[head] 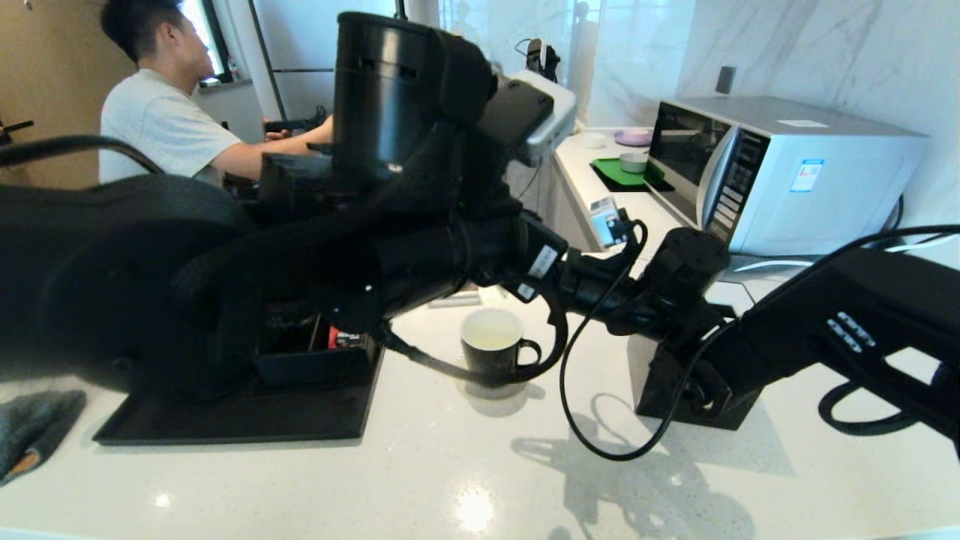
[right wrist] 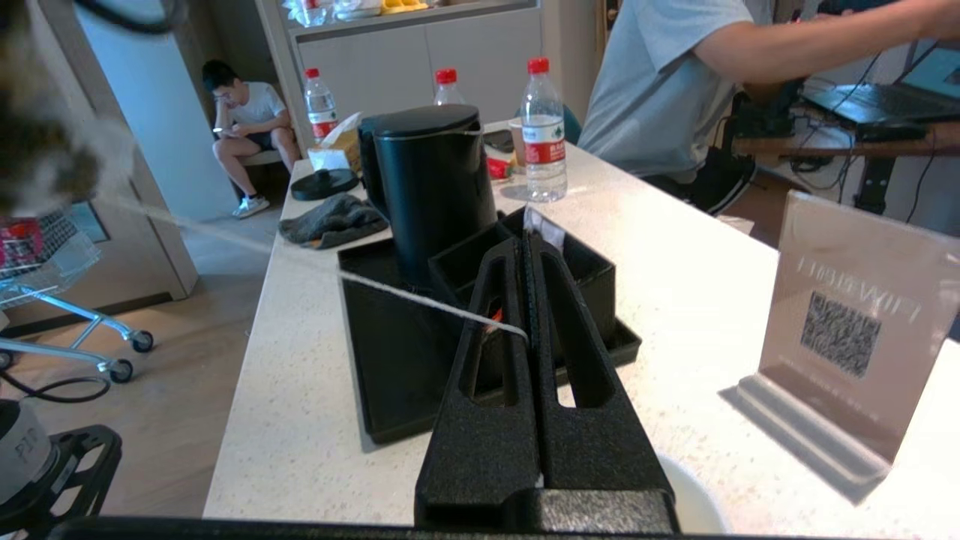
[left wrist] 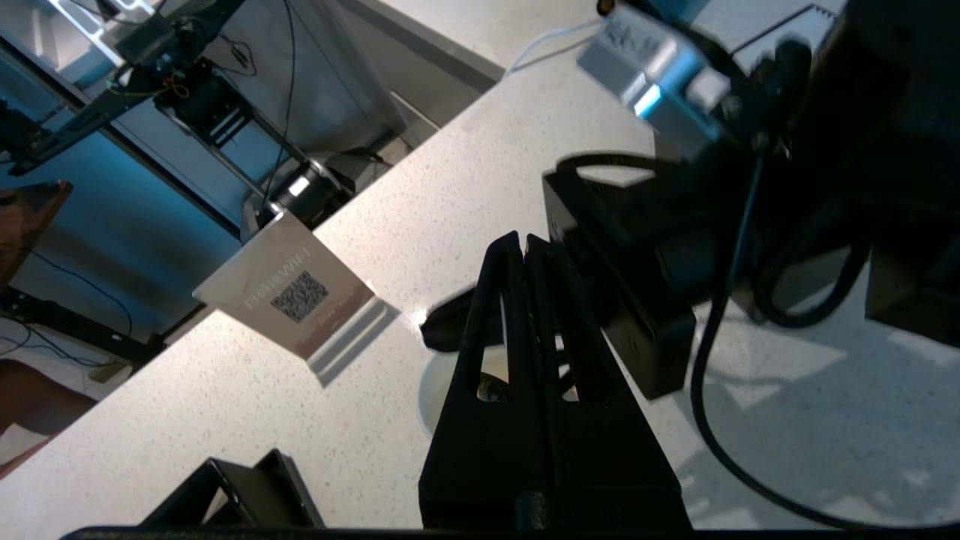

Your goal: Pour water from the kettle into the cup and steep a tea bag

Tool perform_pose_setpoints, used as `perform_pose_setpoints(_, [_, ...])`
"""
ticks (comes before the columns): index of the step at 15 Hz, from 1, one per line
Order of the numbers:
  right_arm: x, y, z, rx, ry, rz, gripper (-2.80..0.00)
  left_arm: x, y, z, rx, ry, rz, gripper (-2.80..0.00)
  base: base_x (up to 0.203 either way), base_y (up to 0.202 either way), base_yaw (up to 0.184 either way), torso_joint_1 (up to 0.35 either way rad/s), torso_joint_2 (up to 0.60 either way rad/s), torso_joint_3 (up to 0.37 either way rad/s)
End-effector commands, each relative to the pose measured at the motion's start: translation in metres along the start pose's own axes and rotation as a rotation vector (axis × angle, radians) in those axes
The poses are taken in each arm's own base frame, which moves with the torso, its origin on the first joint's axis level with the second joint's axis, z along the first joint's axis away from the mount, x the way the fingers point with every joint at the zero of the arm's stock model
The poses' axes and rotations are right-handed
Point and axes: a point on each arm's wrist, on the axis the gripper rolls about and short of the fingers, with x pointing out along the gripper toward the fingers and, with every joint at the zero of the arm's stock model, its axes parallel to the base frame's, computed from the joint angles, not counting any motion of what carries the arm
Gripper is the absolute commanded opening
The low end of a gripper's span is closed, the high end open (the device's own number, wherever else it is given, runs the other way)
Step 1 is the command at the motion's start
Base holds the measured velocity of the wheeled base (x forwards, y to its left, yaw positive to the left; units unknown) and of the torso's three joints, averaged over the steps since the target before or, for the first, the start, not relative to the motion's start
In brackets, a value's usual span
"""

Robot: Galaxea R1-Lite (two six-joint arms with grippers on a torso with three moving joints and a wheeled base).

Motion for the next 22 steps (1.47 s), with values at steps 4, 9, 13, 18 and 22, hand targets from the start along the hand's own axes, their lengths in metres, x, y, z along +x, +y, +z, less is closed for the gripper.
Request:
perform_pose_setpoints(4, [0.005, -0.001, 0.018, -0.040, -0.041, 0.014, -2.80, 0.001, 0.001, -0.006, -0.048, 0.026, 0.031, -2.80, 0.000, 0.000, 0.000, 0.000, 0.00, 0.000])
perform_pose_setpoints(9, [0.004, 0.002, 0.028, -0.053, -0.053, 0.018, -2.80, 0.007, 0.001, -0.010, -0.077, 0.041, 0.039, -2.80, 0.000, 0.000, 0.000, 0.000, 0.00, 0.000])
perform_pose_setpoints(13, [0.004, 0.005, 0.034, -0.058, -0.058, 0.021, -2.80, 0.011, 0.004, -0.013, -0.079, 0.052, 0.048, -2.80, 0.000, 0.000, 0.000, 0.000, 0.00, 0.000])
perform_pose_setpoints(18, [0.003, 0.007, 0.035, -0.061, -0.058, 0.024, -2.80, 0.016, 0.005, -0.017, -0.103, 0.065, 0.057, -2.80, 0.000, 0.000, 0.000, 0.000, 0.00, 0.000])
perform_pose_setpoints(22, [0.002, 0.005, 0.023, -0.047, -0.041, 0.017, -2.80, 0.022, 0.007, -0.022, -0.124, 0.085, 0.074, -2.80, 0.000, 0.000, 0.000, 0.000, 0.00, 0.000])
